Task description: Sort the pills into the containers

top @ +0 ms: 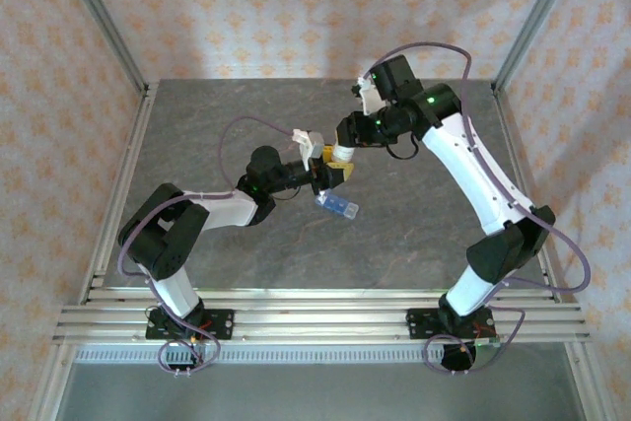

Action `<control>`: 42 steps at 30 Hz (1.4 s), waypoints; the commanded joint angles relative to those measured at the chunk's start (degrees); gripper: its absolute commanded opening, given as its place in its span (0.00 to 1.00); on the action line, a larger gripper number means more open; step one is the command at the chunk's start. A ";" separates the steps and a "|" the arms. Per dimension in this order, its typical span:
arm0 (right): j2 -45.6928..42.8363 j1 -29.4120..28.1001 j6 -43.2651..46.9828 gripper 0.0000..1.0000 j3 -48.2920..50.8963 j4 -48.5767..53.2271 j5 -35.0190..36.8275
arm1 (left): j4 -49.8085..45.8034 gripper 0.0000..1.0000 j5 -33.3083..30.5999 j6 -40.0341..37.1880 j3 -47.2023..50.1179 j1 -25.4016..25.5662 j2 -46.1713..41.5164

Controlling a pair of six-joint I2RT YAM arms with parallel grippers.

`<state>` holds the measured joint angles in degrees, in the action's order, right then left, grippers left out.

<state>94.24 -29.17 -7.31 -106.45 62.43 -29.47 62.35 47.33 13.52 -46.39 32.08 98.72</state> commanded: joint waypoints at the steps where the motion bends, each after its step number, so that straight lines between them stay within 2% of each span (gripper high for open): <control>1: 0.00 -1.22 -4.67 0.44 1.76 -0.83 2.13 | 8.31 0.00 0.38 -0.67 -1.70 0.27 -1.35; 6: 1.09 -1.21 -4.46 0.53 -2.06 0.81 2.58 | 8.30 0.00 0.35 -0.64 -1.73 0.27 -1.28; 13: 3.13 -0.98 -2.52 0.69 -12.17 4.72 4.79 | 8.07 0.00 0.39 -0.76 -1.27 0.33 -1.69; 17: 3.60 -0.48 0.72 0.77 -16.74 6.56 3.99 | 8.12 0.00 0.71 -0.62 -1.09 0.27 -1.93; 20: 3.37 0.26 4.47 0.79 -18.29 7.63 3.13 | 8.00 0.00 0.76 -0.85 -0.82 0.31 -2.28; 26: 2.71 1.73 15.12 0.78 -17.75 11.27 -1.66 | 8.11 0.00 0.92 -0.55 -0.72 0.34 -2.41; 30: 2.37 1.74 20.30 0.76 -16.62 13.95 -1.74 | 8.04 0.00 1.36 -0.44 -0.97 0.29 -2.31; 42: 5.83 1.70 22.08 0.70 -17.57 16.23 -2.31 | 8.21 0.00 1.80 0.06 -1.19 0.34 -2.12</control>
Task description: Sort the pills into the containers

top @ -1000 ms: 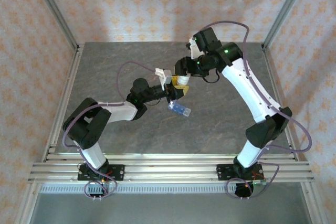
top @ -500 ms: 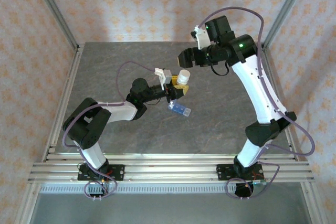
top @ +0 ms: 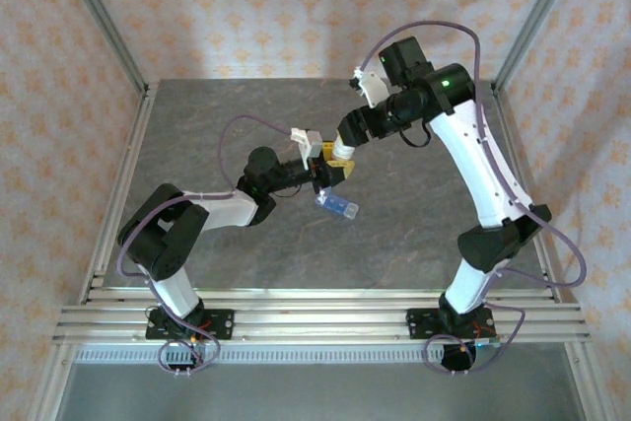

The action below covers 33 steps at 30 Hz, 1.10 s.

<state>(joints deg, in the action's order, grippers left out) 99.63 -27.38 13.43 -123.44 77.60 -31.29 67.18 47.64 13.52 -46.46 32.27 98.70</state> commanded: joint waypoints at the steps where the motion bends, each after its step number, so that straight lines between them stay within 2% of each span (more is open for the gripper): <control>1: 0.60 -0.05 1.25 0.70 -0.83 0.98 -0.92 | 3.35 0.00 1.50 0.09 -1.10 0.08 -2.09; 17: 2.60 -0.35 0.44 0.60 -1.20 0.58 -3.34 | 3.55 0.00 1.32 0.02 -1.14 0.12 -1.74; 24: 2.76 -0.50 0.05 0.47 -0.24 0.24 -3.56 | 3.60 0.00 1.32 0.05 -1.20 0.12 -1.65; 29: 2.35 -0.61 -4.22 0.38 1.94 -1.78 -1.99 | 3.73 0.00 1.19 0.20 -1.27 0.10 -1.67; 33: 1.71 -1.98 -12.73 0.35 5.44 -4.95 2.17 | 3.61 0.00 0.95 0.10 -1.44 0.08 -1.55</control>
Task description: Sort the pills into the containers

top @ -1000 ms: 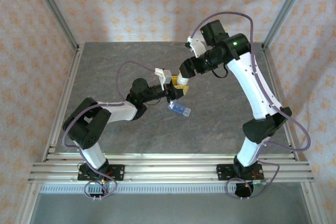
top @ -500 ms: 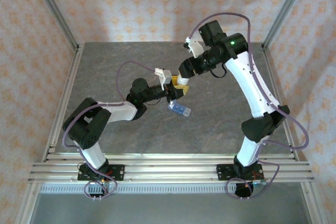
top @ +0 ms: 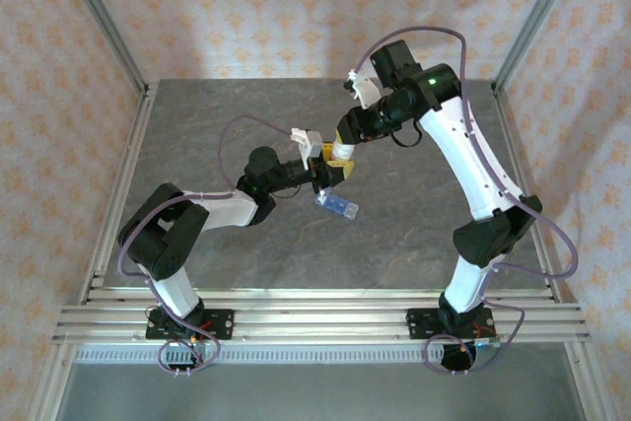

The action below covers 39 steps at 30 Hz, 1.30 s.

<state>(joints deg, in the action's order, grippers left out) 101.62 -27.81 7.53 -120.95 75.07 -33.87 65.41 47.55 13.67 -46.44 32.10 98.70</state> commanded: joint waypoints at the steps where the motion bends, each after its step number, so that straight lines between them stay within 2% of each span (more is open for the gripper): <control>1: -0.61 -2.00 -9.17 0.35 4.12 -3.38 6.63 | 5.43 0.00 0.97 -0.05 -1.60 0.30 -1.59; 3: -1.03 -2.79 -14.45 0.36 6.59 -5.09 9.54 | 5.49 0.00 0.96 -0.08 -1.72 0.27 -1.49; 7: -3.80 -3.24 -20.65 0.38 13.46 -11.82 10.06 | 5.39 0.00 0.88 -0.05 -1.77 0.25 -1.49; 13: -4.86 -3.32 -22.21 0.46 13.60 -13.14 10.98 | 5.39 0.00 0.88 -0.03 -1.73 0.29 -1.31; 22: -3.63 -1.88 -19.37 0.85 1.38 -7.45 13.92 | 5.34 0.00 0.83 -0.05 -1.42 0.27 -1.98; 23: -3.31 -1.58 -18.77 0.96 -0.15 -6.56 14.06 | 5.26 0.00 0.83 -0.06 -1.38 0.28 -2.12; 24: -3.13 -1.25 -18.27 1.00 -1.35 -5.99 14.46 | 5.17 0.00 0.96 -0.16 -1.29 0.27 -2.19; 31: -5.53 1.32 -19.31 1.00 -0.62 -8.92 17.64 | 5.05 0.00 1.14 -0.30 -1.26 0.27 -2.62; 36: -6.31 2.93 -18.02 1.00 1.42 -10.53 12.46 | 5.21 0.00 1.14 -0.14 -1.22 0.33 -2.70; 39: -5.69 3.02 -16.54 0.96 1.33 -9.66 10.43 | 5.21 0.00 1.23 -0.18 -1.29 0.28 -2.65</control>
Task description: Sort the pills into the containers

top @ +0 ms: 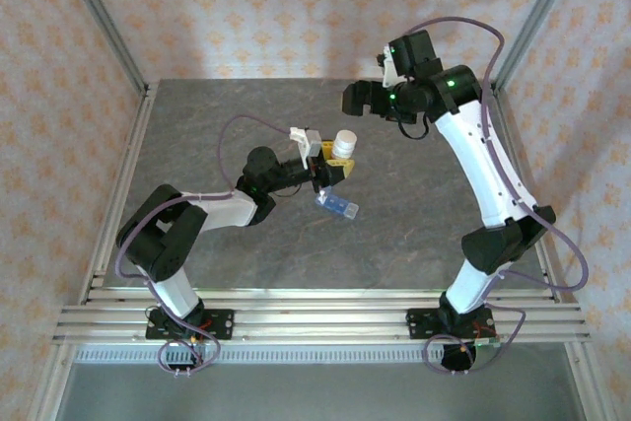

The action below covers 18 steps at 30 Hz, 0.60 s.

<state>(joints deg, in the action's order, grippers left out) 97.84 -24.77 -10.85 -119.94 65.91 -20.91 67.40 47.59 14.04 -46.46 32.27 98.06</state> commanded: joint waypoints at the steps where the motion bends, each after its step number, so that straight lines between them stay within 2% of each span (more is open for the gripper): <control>1: -1.59 -0.05 2.55 0.95 0.16 -0.11 -3.46 | 3.27 0.00 1.19 -0.51 -1.29 0.08 -2.06; 8: 1.19 -0.30 10.12 0.79 -3.63 7.01 -10.36 | 3.14 0.00 1.43 -0.43 -1.38 0.09 -2.01; 14: 0.82 -1.77 15.38 0.78 -3.50 9.51 -10.77 | 3.05 0.00 1.63 -0.34 -1.49 0.13 -1.83; 18: 1.95 -3.76 17.65 0.78 -4.57 11.67 -7.32 | 3.08 0.00 1.76 -0.22 -1.67 0.19 -1.65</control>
<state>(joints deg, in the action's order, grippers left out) 99.07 -27.24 3.09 -122.48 74.43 -30.22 67.53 47.83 14.04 -46.46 32.27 98.00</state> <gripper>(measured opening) 0.781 0.437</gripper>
